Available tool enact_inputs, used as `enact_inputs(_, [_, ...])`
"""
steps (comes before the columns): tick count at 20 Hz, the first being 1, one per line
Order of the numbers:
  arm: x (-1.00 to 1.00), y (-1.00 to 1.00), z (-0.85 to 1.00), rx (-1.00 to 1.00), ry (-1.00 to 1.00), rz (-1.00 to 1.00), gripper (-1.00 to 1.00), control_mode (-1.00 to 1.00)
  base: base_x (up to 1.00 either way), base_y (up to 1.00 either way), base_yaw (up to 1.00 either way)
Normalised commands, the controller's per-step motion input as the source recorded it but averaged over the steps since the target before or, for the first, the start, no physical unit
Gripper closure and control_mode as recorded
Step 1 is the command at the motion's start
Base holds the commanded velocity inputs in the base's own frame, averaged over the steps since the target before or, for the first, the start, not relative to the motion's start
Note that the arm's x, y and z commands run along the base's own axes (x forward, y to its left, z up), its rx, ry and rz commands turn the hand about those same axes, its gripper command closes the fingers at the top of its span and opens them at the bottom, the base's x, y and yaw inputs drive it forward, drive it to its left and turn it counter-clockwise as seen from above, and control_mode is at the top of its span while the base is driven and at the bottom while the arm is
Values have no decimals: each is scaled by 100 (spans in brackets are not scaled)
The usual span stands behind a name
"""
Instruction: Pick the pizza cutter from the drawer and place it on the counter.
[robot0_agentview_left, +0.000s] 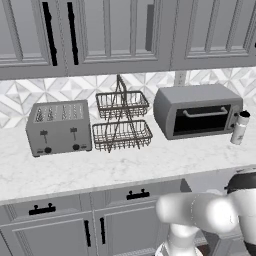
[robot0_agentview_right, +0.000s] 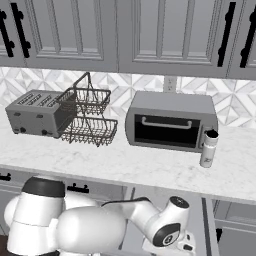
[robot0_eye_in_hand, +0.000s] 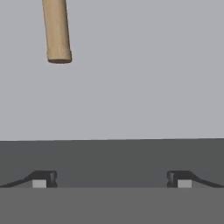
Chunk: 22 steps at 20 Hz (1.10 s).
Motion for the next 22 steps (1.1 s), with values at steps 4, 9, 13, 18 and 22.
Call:
enact_inputs(4, [32,39,8,0,0,0,-100,-100,0,0,0])
enact_inputs(9, [65,25,21,2,1,0,-100,-100,0,0,0])
enact_inputs(13, [42,24,-3,0,3,0,-100,-100,0,0,0])
enact_inputs(18, [40,1,-11,0,-1,0,-100,-100,0,0,0])
enact_inputs(22, [30,0,-9,0,-8,0,-100,-100,0,0,0])
